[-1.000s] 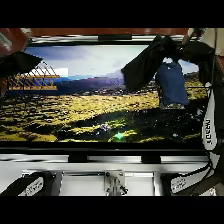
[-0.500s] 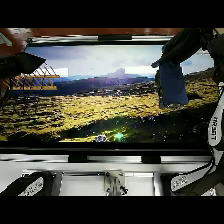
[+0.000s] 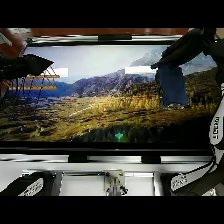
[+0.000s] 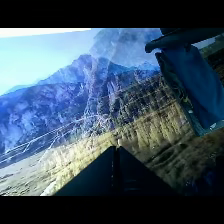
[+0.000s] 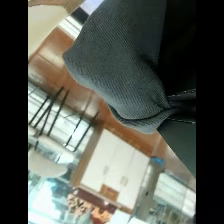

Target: Fold the shirts.

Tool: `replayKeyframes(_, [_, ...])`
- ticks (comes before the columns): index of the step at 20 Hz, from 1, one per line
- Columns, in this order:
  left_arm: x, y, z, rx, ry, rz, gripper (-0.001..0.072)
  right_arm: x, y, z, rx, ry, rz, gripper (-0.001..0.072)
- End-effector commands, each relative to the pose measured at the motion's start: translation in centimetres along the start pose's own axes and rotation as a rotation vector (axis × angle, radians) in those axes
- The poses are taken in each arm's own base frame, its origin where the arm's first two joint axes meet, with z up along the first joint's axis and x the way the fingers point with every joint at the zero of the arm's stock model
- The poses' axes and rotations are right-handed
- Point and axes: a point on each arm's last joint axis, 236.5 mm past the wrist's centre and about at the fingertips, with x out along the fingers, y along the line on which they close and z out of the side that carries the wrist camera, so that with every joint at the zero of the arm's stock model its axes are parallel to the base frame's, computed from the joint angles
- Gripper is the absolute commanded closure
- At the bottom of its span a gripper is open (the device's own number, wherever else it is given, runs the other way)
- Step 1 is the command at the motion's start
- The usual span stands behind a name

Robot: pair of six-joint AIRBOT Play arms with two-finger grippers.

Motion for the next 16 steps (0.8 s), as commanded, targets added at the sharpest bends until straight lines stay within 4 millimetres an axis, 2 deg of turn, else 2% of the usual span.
replayKeyframes(1, [0.1,0.0,-0.1,0.002,0.003,-0.001,0.0666,-3.2,-2.2,-3.6,-0.045,0.271,-0.107,0.0636])
replayKeyframes(4, [0.1,0.0,-0.1,0.002,0.003,-0.001,0.0666,-8.2,-5.4,-7.6,-0.117,0.551,-0.264,0.0636])
replayKeyframes(6, [0.1,0.0,-0.1,0.002,0.003,-0.001,0.0665,-12.3,-9.4,-9.8,-0.185,0.721,-0.456,0.0636])
replayKeyframes(8, [0.1,0.0,-0.1,0.002,0.002,-0.001,0.0666,-15.7,-13.3,-10.9,-0.224,0.821,-0.664,0.0636])
replayKeyframes(10, [0.1,0.0,-0.1,0.002,0.003,-0.001,0.0665,-17.3,-15.4,-12.1,-0.228,0.868,-0.768,0.0635])
replayKeyframes(14, [0.1,0.0,-0.1,0.002,0.003,-0.001,0.0665,-18.2,-18.5,-15.8,-0.157,0.911,-0.858,0.0624])
replayKeyframes(15, [0.1,0.0,-0.1,0.002,0.003,-0.001,0.0665,-18.5,-19.3,-16.5,-0.130,0.913,-0.881,0.0502])
replayKeyframes(16, [0.1,0.0,-0.1,0.002,0.003,-0.001,0.0665,-18.8,-19.7,-17.0,-0.124,0.929,-0.889,0.0264])
